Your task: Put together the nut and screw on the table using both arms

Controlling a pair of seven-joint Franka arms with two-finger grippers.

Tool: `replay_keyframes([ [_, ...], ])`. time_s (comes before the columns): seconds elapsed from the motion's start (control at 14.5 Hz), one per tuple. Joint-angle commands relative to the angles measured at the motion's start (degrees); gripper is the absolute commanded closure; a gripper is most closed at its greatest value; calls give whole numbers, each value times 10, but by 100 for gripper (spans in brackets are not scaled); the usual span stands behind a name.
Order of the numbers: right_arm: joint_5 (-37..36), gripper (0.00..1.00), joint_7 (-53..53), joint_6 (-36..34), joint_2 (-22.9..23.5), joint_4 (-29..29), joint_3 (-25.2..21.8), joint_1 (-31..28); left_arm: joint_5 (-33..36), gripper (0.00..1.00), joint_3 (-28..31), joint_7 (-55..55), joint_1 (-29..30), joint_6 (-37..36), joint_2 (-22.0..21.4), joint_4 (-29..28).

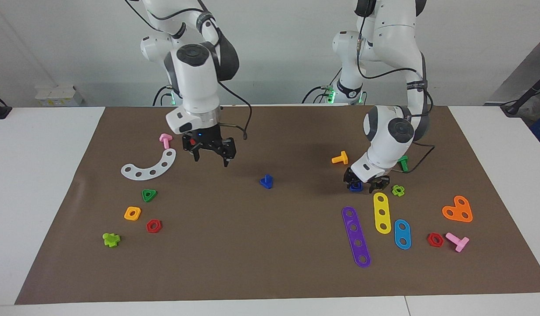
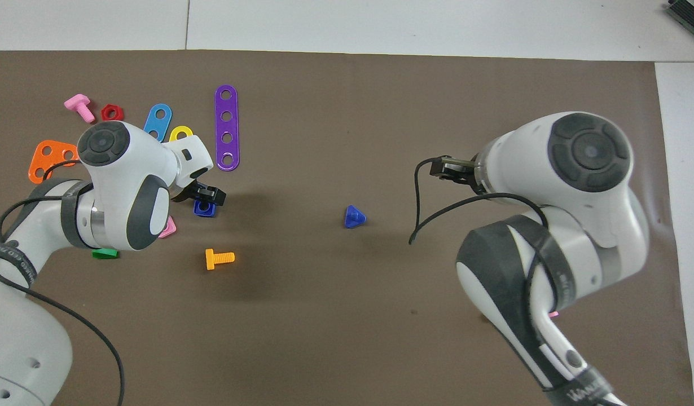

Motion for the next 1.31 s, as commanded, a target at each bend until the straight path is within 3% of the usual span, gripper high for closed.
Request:
replay_keyframes([
  [0.0, 19, 0, -73, -38, -49, -25, 5, -54, -12, 16, 8, 8, -15, -10, -10, -10],
  [0.14, 19, 0, -128, -67, -61, -6, 3, -85, -12, 19, 8, 10, -15, -5, -13, -19],
  [0.48, 34, 0, -218, -194, -49, 116, 1, -135, -12, 27, 9, 12, -14, -8, -14, -25],
  [0.76, 35, 0, -227, -260, -21, 199, 1, -147, -12, 44, 9, 12, -15, -8, -19, -39],
  [1.03, 34, 0, -242, -280, -23, 190, 2, -141, -11, 73, 9, 12, -15, -11, -19, -39],
  [1.17, 34, 0, -282, -275, -30, 174, 2, -136, -12, 99, 9, 12, -14, -14, -19, -35],
  [1.24, 34, 0, -286, -275, -30, 172, 2, -137, -12, 100, 9, 11, -14, -16, -17, -28],
])
